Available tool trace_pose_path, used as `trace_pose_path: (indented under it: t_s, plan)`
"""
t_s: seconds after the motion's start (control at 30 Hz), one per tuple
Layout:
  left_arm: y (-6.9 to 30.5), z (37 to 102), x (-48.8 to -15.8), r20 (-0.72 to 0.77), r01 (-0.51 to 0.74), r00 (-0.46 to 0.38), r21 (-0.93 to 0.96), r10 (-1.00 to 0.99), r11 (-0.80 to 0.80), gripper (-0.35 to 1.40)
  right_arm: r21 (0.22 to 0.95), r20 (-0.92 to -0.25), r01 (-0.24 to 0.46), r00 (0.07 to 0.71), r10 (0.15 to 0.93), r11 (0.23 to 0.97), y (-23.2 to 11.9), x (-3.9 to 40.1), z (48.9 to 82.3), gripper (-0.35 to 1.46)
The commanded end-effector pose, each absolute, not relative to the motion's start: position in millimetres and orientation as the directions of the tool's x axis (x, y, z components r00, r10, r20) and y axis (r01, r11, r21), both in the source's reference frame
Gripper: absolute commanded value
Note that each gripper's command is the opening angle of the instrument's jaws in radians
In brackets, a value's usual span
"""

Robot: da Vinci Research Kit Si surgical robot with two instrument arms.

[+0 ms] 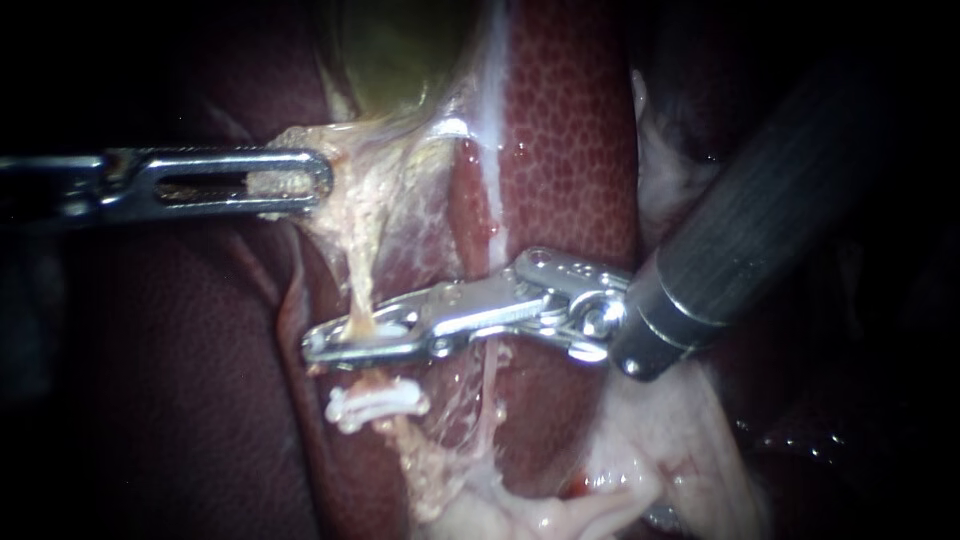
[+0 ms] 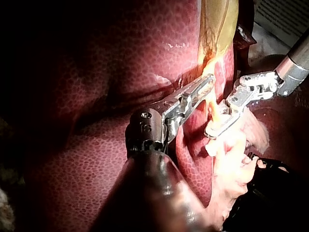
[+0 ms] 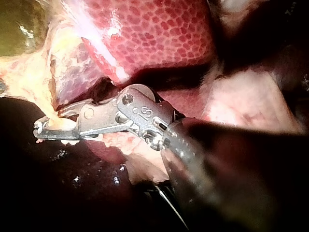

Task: Clipping third clip left tube

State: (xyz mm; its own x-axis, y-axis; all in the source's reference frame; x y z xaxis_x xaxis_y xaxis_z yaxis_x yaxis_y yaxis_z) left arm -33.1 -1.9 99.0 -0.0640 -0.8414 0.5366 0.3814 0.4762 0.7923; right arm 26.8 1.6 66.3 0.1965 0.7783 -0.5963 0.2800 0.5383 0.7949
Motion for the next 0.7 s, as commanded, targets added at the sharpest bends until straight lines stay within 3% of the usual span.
trace_pose_path:
  t_s: [0.03,0.7]
  plan:
    - [-1.9,99.0,-33.1,0.537,0.381,-0.064,0.792,-0.841,0.476,-0.35,0.794,-0.597,0.28,0.196,0.778,0.539,1.6,26.7,66.4,-0.35]
    - [-2.0,99.1,-33.3,0.537,0.38,-0.063,0.792,-0.841,0.477,-0.35,0.795,-0.597,0.277,0.195,0.778,0.54,1.6,26.6,66.3,-0.35]
